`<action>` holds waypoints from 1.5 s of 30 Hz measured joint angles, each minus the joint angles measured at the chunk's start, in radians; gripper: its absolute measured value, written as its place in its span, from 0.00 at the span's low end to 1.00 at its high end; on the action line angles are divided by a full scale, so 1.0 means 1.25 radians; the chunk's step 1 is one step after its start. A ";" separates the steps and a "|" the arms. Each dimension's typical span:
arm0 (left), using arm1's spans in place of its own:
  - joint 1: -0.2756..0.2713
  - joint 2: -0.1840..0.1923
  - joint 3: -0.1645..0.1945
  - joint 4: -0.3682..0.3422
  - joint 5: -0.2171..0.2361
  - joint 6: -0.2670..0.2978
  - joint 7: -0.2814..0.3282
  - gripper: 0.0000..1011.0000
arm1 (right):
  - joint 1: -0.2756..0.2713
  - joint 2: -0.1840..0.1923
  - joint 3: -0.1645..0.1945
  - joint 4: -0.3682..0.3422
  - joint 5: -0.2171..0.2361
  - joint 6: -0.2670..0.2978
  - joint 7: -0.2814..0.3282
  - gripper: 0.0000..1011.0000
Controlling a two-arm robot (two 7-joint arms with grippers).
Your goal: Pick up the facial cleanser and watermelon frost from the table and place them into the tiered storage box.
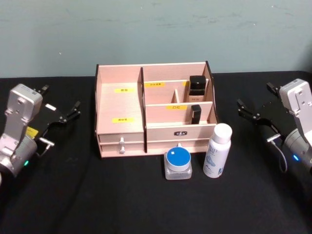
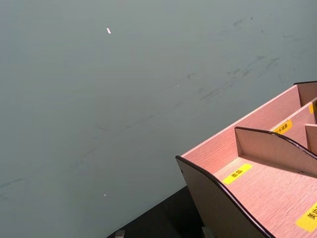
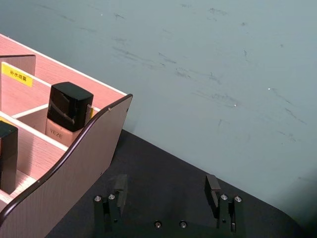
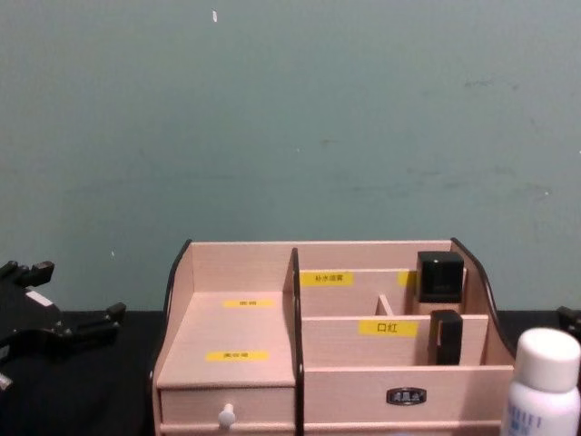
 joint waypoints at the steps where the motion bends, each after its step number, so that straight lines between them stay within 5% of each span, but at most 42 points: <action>1: 0.000 0.000 0.000 0.000 0.000 0.000 0.000 0.99 | 0.000 0.000 0.000 0.000 0.000 0.000 0.000 0.99; 34: 0.000 0.000 0.000 0.000 0.000 0.000 0.000 0.99 | 0.000 0.000 0.000 0.000 0.000 0.000 0.000 0.99; 40: 0.000 0.000 0.000 0.000 0.000 0.000 0.000 0.99 | -0.011 0.006 0.023 -0.012 0.010 -0.005 0.023 0.99; 45: 0.000 0.000 0.000 0.000 0.000 0.000 0.000 0.99 | -0.050 0.036 0.053 -0.079 0.026 -0.005 0.039 0.99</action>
